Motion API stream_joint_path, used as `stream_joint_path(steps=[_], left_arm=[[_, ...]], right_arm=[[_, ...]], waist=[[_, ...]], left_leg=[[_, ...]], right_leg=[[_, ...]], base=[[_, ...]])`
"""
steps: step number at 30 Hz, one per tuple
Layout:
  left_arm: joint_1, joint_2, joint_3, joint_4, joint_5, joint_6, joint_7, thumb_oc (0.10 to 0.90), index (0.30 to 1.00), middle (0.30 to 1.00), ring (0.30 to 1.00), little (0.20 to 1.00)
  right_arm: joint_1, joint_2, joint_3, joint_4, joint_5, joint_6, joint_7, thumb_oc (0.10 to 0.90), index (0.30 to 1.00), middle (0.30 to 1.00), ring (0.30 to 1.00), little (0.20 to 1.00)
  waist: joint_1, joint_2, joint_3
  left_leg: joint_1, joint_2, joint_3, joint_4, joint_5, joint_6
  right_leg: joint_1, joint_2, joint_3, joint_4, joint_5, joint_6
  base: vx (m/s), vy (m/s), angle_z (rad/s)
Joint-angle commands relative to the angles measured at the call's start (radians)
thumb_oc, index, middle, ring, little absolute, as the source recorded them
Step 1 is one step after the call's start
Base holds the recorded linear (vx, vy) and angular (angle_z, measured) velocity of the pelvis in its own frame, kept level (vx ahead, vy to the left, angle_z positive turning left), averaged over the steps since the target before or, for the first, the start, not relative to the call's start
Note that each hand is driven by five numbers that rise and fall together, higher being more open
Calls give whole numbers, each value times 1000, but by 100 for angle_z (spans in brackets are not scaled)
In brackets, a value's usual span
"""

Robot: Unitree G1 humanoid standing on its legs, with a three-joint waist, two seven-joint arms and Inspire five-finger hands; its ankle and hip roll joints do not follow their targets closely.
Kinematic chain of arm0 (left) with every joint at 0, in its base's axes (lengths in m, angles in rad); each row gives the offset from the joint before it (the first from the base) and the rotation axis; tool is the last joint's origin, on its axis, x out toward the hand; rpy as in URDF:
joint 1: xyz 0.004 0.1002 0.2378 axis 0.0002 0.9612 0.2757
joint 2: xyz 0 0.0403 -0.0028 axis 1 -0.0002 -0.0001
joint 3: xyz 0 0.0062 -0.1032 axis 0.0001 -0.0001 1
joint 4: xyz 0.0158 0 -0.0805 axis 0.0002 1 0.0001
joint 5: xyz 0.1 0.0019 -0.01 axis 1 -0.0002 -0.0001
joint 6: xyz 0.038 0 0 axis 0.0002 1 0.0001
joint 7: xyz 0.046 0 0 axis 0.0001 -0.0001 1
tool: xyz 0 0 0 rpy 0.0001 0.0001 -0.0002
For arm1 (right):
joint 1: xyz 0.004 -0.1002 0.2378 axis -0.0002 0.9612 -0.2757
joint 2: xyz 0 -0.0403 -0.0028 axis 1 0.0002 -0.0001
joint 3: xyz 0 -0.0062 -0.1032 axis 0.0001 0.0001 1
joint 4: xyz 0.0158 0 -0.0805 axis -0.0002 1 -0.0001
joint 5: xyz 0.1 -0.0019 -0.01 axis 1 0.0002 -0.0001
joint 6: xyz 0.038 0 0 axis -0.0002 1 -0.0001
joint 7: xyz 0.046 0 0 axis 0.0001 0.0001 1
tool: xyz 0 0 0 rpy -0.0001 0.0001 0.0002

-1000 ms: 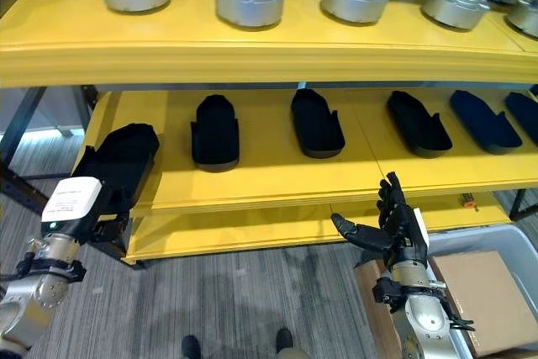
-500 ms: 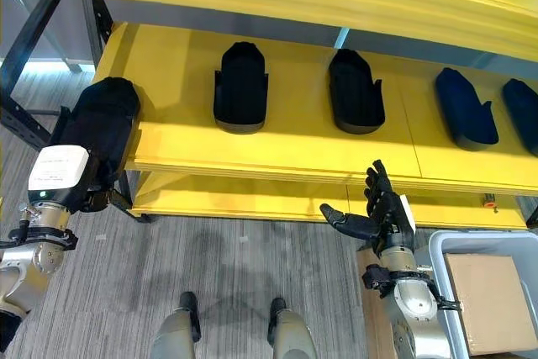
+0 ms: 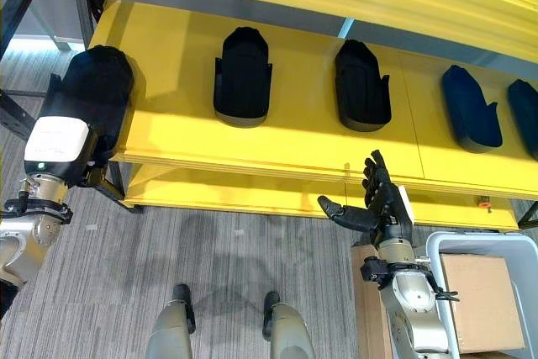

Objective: Move parts from the plastic box to the shelf.

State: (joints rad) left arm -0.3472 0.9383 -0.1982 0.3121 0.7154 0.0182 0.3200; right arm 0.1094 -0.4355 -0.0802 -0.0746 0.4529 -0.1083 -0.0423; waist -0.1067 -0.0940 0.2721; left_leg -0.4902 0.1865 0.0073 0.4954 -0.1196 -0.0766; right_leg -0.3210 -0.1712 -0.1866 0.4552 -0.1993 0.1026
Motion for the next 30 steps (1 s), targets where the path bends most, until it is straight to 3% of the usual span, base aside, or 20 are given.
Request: stream_joint_path(steps=[1,16,19,20,22,30], left_arm=[[-181,86,8,-27,24,6,94,400,300,300,300,300],[-422,163,-167,83,38,17,83,400,300,300,300,300],[-475,183,-207,111,35,17,84,400,300,300,300,300],[-489,186,-218,119,32,16,86,400,300,300,300,300],[-499,192,-226,135,25,15,86,400,300,300,300,300],[-580,184,-284,208,-12,15,87,400,300,300,300,300]], right_arm=[[-37,-75,-40,-103,16,-117,-3,900,1000,1000,1000,1000],[-26,-91,-38,-125,26,-117,14,900,1000,1000,1000,1000],[-22,-96,-36,-128,30,-119,19,900,1000,1000,1000,1000],[-20,-95,-40,-132,28,-121,21,900,1000,1000,1000,1000],[-15,-97,-40,-139,29,-124,24,900,1000,1000,1000,1000],[-7,-102,-43,-144,27,-130,26,900,1000,1000,1000,1000]], waist=[[-31,16,-63],[-66,20,-63],[-73,23,-70],[-73,22,-66],[-78,25,-71],[-90,27,-79]], left_leg=[[44,43,20,-12,-14,10],[31,54,54,8,-35,19],[32,55,50,22,-67,15],[20,56,57,24,-45,24],[28,58,52,34,-75,18],[14,58,56,41,-78,19]], right_leg=[[109,-29,83,-58,-4,24],[90,-24,119,-96,22,38],[91,-21,134,-93,6,43],[81,-23,129,-96,23,40],[90,-20,137,-95,5,44],[79,-19,142,-101,7,47]], base=[[13,29,-7],[18,18,-7],[71,16,-7],[13,10,-5],[63,7,-14],[8,5,-5]])
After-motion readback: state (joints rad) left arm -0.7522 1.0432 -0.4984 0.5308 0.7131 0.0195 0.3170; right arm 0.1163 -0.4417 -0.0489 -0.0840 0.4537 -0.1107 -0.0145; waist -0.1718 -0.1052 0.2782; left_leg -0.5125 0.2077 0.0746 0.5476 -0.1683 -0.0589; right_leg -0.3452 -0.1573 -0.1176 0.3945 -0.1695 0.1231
